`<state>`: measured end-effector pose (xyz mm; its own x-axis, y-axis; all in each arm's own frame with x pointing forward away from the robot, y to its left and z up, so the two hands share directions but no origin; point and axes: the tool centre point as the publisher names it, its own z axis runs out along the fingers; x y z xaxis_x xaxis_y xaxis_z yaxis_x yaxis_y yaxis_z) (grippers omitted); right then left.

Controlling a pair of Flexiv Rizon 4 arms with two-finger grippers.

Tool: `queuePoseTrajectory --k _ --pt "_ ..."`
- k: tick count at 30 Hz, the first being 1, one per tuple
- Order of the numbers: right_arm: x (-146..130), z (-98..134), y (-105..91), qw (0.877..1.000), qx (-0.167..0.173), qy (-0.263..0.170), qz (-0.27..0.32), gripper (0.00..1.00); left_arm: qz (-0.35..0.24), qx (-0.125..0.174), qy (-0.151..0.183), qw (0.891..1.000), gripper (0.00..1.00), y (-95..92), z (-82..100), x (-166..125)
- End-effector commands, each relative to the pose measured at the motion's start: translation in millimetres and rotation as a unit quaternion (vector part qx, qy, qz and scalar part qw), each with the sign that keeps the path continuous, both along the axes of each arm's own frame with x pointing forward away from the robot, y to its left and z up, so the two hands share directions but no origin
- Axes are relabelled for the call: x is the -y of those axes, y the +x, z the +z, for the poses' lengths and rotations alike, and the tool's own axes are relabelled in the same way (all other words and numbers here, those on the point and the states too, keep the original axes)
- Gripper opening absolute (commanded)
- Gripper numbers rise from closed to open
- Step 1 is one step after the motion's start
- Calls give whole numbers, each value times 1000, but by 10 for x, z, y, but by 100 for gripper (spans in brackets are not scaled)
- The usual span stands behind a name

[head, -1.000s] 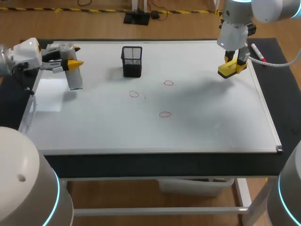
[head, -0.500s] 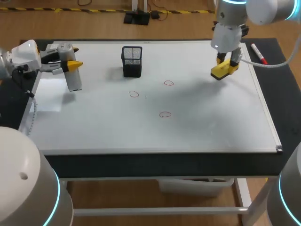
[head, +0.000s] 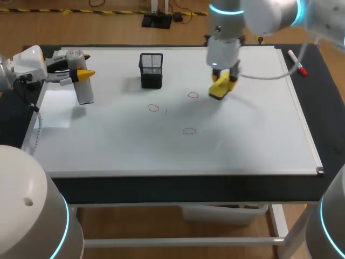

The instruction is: Pick up the inspection probe, press it on each red-marked spot on the whiteboard one by one, put down the probe, pick up the eraser, and wipe off all the red marks.

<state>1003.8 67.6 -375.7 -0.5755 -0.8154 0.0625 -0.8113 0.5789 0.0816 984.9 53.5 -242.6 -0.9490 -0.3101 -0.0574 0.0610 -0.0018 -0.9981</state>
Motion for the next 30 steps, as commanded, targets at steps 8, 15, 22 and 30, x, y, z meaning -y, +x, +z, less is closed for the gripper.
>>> queuePoseTrajectory --k 8,15,22,30 --pt "-862 -111 -59 995 5 -17 100 0 1 0 0 1000 0 -10 11 1" --pt "-1323 -154 -136 987 16 -5 158 0 1 0 0 1000 0 -10 11 1" --pt "-1670 -262 -192 978 18 2 208 0 1 0 0 1000 0 -10 11 1" --pt "-2024 -390 -242 962 19 -1 274 0 1 0 0 1000 0 -10 11 1"
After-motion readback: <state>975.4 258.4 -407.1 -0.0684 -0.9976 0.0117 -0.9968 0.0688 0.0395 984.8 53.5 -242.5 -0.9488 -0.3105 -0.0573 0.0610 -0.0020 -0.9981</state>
